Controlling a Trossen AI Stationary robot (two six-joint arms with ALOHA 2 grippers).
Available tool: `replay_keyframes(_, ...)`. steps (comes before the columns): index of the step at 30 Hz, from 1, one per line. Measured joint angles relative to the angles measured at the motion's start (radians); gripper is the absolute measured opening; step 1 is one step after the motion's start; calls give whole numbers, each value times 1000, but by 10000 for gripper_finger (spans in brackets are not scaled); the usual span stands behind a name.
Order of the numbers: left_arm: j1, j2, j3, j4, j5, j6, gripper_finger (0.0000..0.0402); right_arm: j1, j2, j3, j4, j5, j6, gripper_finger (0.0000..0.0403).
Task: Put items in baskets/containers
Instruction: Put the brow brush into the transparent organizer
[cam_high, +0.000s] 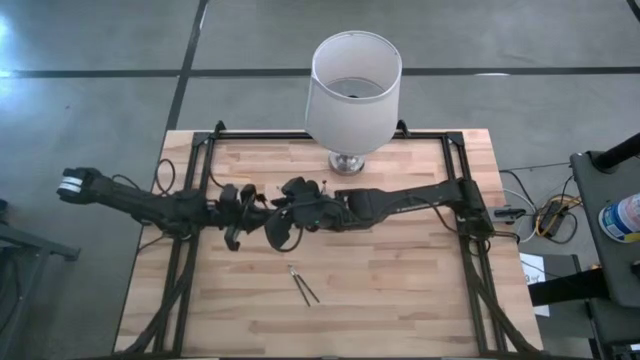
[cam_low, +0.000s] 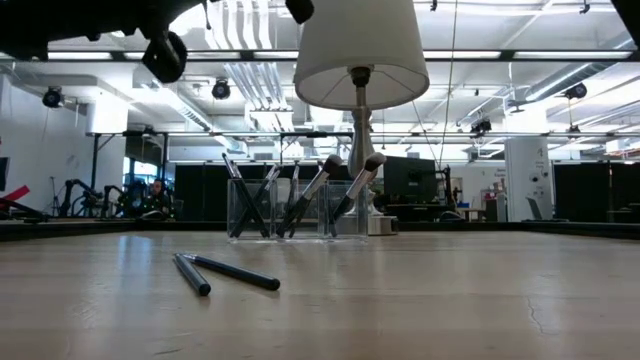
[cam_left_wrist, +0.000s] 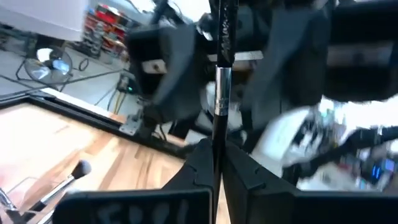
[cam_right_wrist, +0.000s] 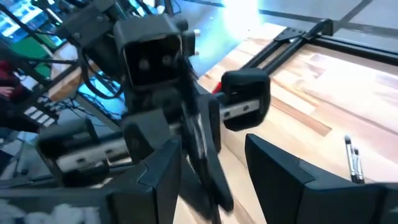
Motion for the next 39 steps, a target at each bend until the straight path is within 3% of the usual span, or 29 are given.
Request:
replay_keyframes(7,-1,1,95,-208,88,121,9,16,-3,0,23,-3,1,164)
replay_keyframes(17,-1,-28,124,-206,101,122,9,65,-29,-1,19,102,0,134)
replay_keyframes(23,0,-12,145,-214,116,120,9,65,-28,-2,37,106,1,132)
replay_keyframes(29,-1,20,210,-325,134,133,9,73,-29,-3,53,119,-13,132)
replay_keyframes(39,-1,22,218,-330,134,139,9,95,-28,-3,43,161,-23,127)
